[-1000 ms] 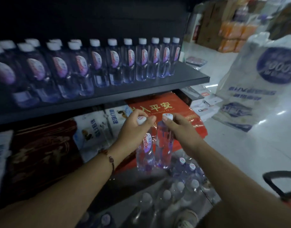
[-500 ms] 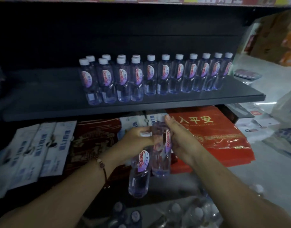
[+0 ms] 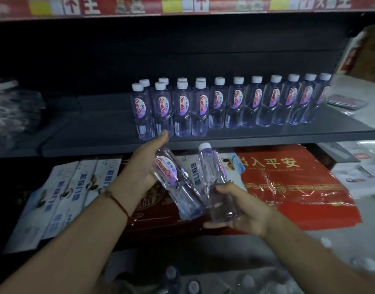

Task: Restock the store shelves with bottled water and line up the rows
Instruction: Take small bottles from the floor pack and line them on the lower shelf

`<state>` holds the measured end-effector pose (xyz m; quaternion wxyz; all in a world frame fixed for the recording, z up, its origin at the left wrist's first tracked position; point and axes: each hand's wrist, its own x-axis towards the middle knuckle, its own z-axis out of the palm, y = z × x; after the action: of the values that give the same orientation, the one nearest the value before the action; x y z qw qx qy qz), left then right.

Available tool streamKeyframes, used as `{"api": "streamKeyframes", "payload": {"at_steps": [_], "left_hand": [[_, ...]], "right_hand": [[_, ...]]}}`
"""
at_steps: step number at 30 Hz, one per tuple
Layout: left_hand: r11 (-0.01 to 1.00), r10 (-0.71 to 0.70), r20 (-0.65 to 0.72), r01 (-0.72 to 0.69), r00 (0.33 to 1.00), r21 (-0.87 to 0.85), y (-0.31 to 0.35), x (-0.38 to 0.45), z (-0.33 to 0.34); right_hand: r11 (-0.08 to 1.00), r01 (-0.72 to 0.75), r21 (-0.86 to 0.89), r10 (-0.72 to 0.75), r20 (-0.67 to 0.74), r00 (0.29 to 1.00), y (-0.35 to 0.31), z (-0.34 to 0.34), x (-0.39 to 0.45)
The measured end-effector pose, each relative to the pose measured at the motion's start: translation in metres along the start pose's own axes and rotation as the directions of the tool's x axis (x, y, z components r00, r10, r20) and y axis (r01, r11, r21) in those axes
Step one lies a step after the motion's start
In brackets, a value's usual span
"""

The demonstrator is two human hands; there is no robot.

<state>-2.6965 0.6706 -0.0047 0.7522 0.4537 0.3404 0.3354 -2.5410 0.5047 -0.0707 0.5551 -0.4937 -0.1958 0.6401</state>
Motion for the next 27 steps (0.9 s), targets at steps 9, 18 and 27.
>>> {"api": "streamKeyframes", "payload": {"at_steps": [9,18,27], "left_hand": [[0.991,0.124,0.036,-0.122,0.992,-0.049,-0.014,-0.002,0.03],[0.811,-0.034,0.248,-0.118,0.968,0.572,-0.059,0.004,0.046],[0.452,0.268,0.194,-0.301,0.944,0.84,-0.045,0.019,0.033]], "right_hand": [[0.947,-0.008,0.32,-0.013,0.063,0.998,0.011,0.007,-0.012],[0.98,0.108,0.169,-0.107,-0.016,0.994,-0.013,-0.027,-0.019],[0.908,0.218,-0.357,-0.343,-0.334,0.878,-0.029,-0.032,0.0]]}}
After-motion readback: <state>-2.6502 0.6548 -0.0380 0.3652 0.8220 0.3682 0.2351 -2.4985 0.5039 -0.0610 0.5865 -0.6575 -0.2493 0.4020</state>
